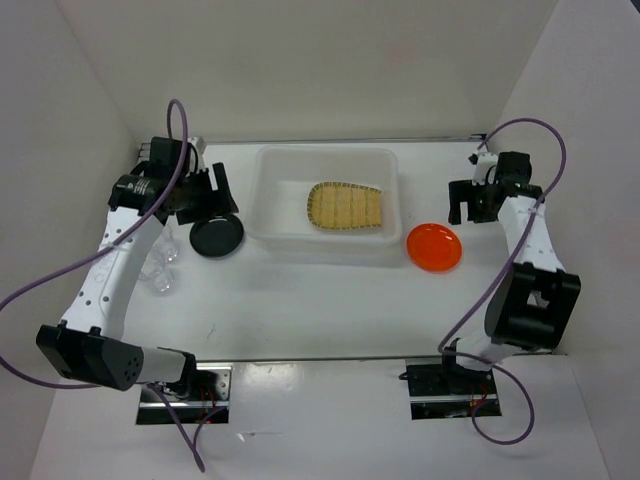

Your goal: Place the mixed dishes into the plastic bin

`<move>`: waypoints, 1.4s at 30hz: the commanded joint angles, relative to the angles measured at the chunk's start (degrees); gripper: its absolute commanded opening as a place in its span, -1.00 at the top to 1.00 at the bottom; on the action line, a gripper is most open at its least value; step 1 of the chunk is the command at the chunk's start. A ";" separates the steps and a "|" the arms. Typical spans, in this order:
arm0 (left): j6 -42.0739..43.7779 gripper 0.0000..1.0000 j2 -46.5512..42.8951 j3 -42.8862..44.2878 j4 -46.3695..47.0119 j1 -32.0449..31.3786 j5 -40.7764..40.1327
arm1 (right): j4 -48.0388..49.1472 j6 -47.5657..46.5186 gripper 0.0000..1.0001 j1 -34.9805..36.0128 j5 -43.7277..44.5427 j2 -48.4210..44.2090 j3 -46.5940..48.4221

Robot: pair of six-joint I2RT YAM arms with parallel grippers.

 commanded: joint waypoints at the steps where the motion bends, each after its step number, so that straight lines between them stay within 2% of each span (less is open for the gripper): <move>1: 2.02 -0.67 -1.75 1.48 0.43 0.77 2.07 | -3.65 -1.19 -0.97 -2.52 -8.02 4.56 2.61; 7: 2.64 -0.67 -2.29 -1.68 3.05 0.77 8.82 | -1.01 -2.41 -0.97 -2.79 -5.21 8.87 -3.01; 13: 1.58 -0.67 -0.54 -3.70 5.78 0.77 10.68 | 1.97 -5.58 -0.97 -5.42 -5.21 10.09 -8.03; 19: 1.58 -0.67 0.00 -3.70 5.78 0.77 10.07 | -4.24 -9.88 -0.97 -13.93 -16.69 19.58 -3.73; 30: -2.89 -0.67 -5.54 -11.70 6.93 0.77 7.96 | -4.26 -11.64 -0.97 -15.01 -21.90 26.27 -2.67; 34: -4.04 -0.67 -7.47 -12.93 6.40 0.77 7.43 | -6.97 -13.65 -0.76 -15.01 -26.81 30.48 -0.66; 40: -5.10 -0.67 -8.00 -12.93 5.87 0.77 6.29 | -9.26 -15.95 -0.60 -15.01 -28.76 36.03 1.46; 42: -5.10 -0.67 -8.00 -12.93 5.87 0.77 5.76 | -9.27 -15.95 -0.46 -15.01 -29.29 36.73 1.46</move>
